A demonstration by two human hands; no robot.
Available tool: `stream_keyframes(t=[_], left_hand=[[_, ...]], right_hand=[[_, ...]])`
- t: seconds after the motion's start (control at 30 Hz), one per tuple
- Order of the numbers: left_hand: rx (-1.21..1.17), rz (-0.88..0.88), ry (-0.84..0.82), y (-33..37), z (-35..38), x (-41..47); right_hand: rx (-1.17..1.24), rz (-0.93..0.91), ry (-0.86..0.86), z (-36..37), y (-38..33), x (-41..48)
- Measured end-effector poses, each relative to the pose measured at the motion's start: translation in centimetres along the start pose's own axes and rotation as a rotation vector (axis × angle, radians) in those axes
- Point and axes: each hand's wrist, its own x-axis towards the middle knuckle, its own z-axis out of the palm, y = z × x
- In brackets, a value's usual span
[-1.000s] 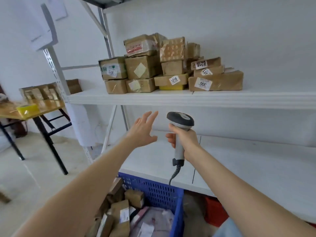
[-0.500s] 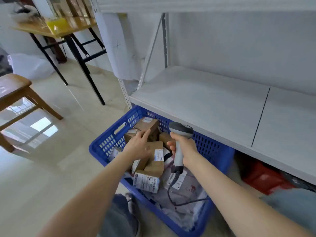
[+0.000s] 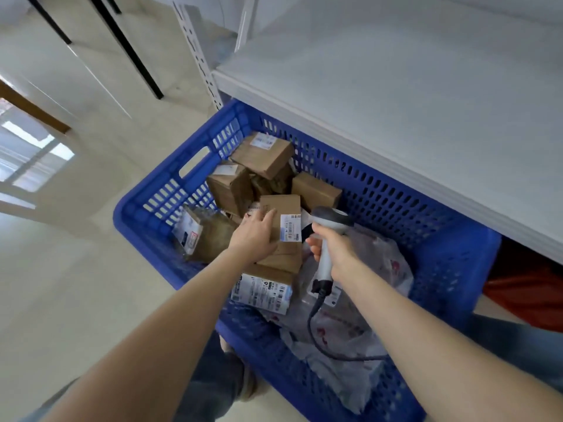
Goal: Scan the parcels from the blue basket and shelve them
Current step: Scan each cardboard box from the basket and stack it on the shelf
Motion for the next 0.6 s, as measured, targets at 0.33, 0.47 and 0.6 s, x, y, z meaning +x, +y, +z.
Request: stream_keyframes(t=[0.33, 0.47, 0.6], left_hand=[[-0.23, -0.235, -0.072, -0.3, -0.3, 7.8], [-0.254, -0.321, -0.152, -0.7, 0.4, 10.3], [-0.226, -0.357, -0.231, -0.6, 1.4, 12.0]], right_hand=[[-0.016, -0.042, 0.004, 1.2, -0.5, 6.6], [-0.06, -0.018, -0.04, 1.3, 0.1, 9.0], [-0.1, -0.012, -0.071, 1.3, 0.8, 10.7]])
